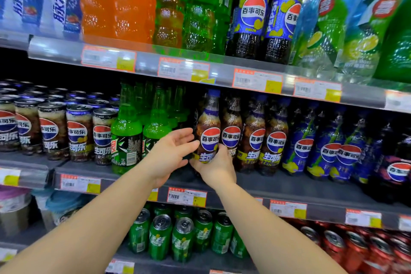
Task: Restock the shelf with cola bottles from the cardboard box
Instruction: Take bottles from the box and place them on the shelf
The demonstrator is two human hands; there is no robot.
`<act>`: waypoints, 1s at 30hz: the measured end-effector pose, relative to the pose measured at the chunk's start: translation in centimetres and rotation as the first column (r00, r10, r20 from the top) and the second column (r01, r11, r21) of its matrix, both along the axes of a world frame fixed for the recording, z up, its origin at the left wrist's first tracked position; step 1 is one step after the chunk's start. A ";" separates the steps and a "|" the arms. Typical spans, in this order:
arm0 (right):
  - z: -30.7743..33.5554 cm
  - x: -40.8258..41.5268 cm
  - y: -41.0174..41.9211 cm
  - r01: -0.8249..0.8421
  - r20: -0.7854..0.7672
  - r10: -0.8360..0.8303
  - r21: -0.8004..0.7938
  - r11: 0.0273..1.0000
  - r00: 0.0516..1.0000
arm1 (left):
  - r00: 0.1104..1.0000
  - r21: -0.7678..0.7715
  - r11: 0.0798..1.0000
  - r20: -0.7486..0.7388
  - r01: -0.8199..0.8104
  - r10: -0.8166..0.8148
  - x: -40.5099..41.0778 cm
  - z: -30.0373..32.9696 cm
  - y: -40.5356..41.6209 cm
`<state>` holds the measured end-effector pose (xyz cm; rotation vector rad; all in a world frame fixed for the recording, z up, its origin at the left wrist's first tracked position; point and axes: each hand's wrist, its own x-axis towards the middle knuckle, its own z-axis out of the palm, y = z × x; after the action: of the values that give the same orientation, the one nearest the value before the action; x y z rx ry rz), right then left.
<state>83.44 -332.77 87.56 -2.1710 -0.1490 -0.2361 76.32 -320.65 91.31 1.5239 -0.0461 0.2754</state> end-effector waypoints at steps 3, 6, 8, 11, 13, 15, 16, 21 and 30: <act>-0.2 0.1 -0.5 -0.010 -0.026 0.010 -0.021 1.000 1.000 | 1.000 0.019 1.000 0.009 -0.011 0.011 0.4 -0.1 -0.3; -0.3 0.3 -0.1 0.016 -0.027 -0.016 -0.006 1.000 1.000 | 1.000 0.045 0.999 0.022 -0.022 0.021 0.9 -0.2 -0.5; -0.3 0.6 0.4 0.040 -0.029 -0.040 0.005 0.999 0.999 | 0.999 0.054 0.998 0.021 -0.034 0.033 1.1 -0.4 -0.5; -0.3 1.0 1.2 0.098 -0.020 -0.098 0.022 0.995 0.995 | 0.998 0.058 0.997 0.021 -0.056 0.055 1.2 -0.8 -0.2; -0.4 1.1 1.7 0.131 -0.004 -0.131 0.041 0.991 0.991 | 0.998 0.065 0.996 0.020 -0.066 0.065 1.2 -1.0 -0.1; -0.6 1.0 2.0 0.150 0.015 -0.151 0.060 0.987 0.988 | 0.997 0.070 0.995 0.016 -0.072 0.071 1.1 -1.2 0.0; -0.7 1.0 2.1 0.155 0.024 -0.157 0.061 0.986 0.987 | 0.997 0.070 0.995 0.016 -0.074 0.073 1.1 -1.3 0.1; -0.9 1.0 2.0 0.134 0.038 -0.137 0.085 0.987 0.990 | 0.996 0.067 0.994 0.025 -0.083 0.082 0.9 -1.6 0.2; -1.8 2.5 0.5 0.030 0.067 -0.035 0.082 0.996 0.997 | 0.994 0.059 0.992 0.005 -0.107 0.107 0.4 -2.3 0.8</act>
<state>85.98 -332.28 85.78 -2.0867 -0.1406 -0.3299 76.75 -319.89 88.96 1.5879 0.0263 0.3638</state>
